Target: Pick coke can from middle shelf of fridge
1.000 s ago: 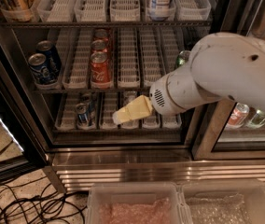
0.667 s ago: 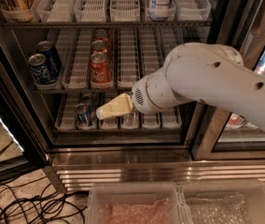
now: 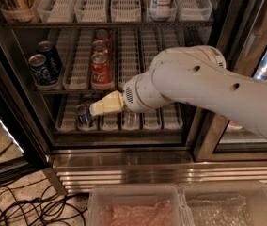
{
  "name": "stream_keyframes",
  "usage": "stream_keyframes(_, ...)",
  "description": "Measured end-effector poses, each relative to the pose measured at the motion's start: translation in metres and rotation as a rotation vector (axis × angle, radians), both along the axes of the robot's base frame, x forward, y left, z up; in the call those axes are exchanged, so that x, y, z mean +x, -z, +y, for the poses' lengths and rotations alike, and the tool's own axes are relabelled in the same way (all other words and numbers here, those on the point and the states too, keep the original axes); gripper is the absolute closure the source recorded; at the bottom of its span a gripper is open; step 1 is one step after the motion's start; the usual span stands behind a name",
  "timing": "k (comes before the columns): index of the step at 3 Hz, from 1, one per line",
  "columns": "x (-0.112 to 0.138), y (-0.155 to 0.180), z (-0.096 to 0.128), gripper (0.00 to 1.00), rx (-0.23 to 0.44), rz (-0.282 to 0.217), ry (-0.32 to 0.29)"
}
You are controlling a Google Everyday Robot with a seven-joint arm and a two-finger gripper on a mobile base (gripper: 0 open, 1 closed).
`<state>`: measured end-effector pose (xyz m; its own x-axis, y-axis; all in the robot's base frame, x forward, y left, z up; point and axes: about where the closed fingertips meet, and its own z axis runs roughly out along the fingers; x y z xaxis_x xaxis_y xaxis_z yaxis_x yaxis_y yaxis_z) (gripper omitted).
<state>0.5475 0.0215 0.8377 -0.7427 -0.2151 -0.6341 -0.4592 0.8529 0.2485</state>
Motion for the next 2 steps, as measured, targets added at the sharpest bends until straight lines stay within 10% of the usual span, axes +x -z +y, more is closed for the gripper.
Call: stream_keyframes(2,0.02,0.003,0.022,0.0,-0.008,-0.126,0.029)
